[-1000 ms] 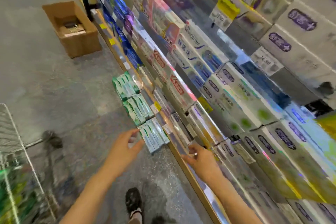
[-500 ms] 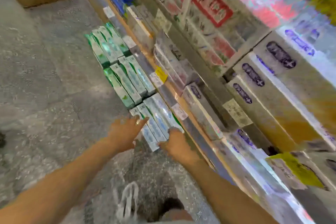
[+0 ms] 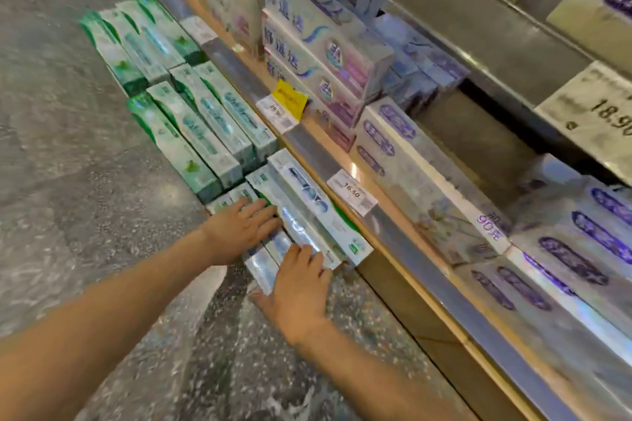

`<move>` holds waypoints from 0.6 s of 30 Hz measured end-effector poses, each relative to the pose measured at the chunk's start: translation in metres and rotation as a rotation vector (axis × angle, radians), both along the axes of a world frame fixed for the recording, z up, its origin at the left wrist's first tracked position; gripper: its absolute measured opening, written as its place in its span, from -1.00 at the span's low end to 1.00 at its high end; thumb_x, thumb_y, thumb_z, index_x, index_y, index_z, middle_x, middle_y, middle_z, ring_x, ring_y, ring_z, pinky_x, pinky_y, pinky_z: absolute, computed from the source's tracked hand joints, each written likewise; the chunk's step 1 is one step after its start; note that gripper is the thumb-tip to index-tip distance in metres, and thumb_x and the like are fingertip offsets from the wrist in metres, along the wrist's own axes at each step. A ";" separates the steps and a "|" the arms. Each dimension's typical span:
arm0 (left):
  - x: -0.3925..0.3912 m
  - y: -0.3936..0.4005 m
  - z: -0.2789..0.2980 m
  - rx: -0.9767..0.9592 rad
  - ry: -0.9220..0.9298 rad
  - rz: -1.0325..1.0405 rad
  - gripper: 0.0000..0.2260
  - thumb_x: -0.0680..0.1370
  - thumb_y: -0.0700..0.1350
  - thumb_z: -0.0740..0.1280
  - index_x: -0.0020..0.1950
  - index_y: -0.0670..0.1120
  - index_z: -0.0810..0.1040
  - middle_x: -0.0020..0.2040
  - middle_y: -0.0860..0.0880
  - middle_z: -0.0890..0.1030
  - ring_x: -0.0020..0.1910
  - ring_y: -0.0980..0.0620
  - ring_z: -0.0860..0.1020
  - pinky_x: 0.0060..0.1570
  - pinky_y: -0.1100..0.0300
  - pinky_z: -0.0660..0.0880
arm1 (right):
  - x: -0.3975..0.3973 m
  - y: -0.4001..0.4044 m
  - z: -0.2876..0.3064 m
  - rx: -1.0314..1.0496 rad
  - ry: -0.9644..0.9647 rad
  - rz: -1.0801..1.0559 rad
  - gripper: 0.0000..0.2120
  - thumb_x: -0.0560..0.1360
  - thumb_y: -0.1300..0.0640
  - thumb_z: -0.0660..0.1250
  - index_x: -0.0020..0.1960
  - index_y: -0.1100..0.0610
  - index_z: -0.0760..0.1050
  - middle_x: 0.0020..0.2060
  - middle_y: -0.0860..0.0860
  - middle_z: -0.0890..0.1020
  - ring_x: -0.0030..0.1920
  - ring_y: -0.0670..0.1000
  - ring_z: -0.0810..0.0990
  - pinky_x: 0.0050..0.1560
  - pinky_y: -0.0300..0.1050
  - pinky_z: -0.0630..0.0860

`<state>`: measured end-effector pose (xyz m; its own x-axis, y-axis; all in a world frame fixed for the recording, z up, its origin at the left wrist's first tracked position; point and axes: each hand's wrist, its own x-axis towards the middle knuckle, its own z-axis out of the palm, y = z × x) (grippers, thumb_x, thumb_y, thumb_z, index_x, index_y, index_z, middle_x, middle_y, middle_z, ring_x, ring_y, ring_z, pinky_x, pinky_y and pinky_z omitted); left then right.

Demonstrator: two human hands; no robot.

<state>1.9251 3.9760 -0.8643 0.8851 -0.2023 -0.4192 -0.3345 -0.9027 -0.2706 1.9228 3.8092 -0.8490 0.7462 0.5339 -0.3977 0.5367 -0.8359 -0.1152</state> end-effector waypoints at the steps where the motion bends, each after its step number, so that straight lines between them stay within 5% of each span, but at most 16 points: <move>1: 0.000 0.000 -0.004 0.011 0.027 -0.021 -0.42 0.63 0.01 0.14 0.54 -0.17 -0.04 0.53 -0.22 0.07 0.48 -0.21 0.10 0.42 -0.11 0.06 | -0.003 0.002 -0.003 -0.003 -0.020 -0.013 -0.08 0.42 -0.32 0.27 0.46 0.29 0.01 0.33 0.21 0.22 0.34 0.23 0.23 0.30 0.11 0.25; 6: -0.003 -0.011 0.005 0.104 0.119 -0.095 -0.39 0.65 -0.02 0.07 0.53 -0.20 -0.22 0.54 -0.21 -0.15 0.52 -0.21 -0.11 0.45 -0.12 -0.16 | -0.011 0.009 -0.007 -0.005 -0.068 -0.058 -0.12 0.44 -0.18 0.34 0.47 0.32 0.02 0.33 0.20 0.28 0.33 0.17 0.29 0.31 0.04 0.27; 8: -0.007 -0.013 0.015 0.075 0.112 -0.051 -0.38 0.64 -0.04 0.09 0.53 -0.21 -0.22 0.55 -0.21 -0.13 0.52 -0.19 -0.11 0.45 -0.10 -0.20 | -0.010 0.003 0.006 0.064 -0.098 -0.085 -0.06 0.29 -0.19 0.48 0.40 0.32 0.15 0.24 0.23 0.37 0.23 0.21 0.41 0.23 0.09 0.39; 11: -0.018 -0.017 0.055 -0.051 -0.053 -0.068 -0.30 0.48 0.02 0.33 0.49 -0.27 0.15 0.44 -0.27 0.28 0.43 -0.17 0.26 0.45 -0.06 0.00 | -0.006 -0.014 0.045 0.089 -0.150 -0.054 0.06 -0.12 -0.26 0.59 0.18 0.29 0.32 -0.04 0.20 0.54 -0.09 0.16 0.59 -0.12 0.03 0.59; 13: -0.025 -0.022 0.098 -0.135 -0.215 -0.092 -0.28 0.16 0.06 0.55 0.24 -0.23 0.53 0.10 -0.19 0.61 0.09 -0.14 0.59 0.29 -0.04 0.36 | -0.006 -0.028 0.083 0.121 -0.145 -0.012 0.08 -0.31 -0.26 0.58 0.07 0.25 0.35 -0.19 0.14 0.58 -0.26 0.10 0.59 -0.30 -0.05 0.59; 18: -0.057 -0.017 0.256 -0.272 -0.409 0.093 -0.37 0.16 -0.05 0.49 0.14 -0.20 0.35 -0.05 -0.14 0.61 -0.09 -0.13 0.60 0.15 -0.03 0.38 | 0.002 -0.029 0.240 0.141 -0.184 0.263 0.11 -0.24 -0.30 0.57 0.14 0.25 0.35 -0.13 0.13 0.60 -0.12 0.12 0.53 -0.22 -0.06 0.60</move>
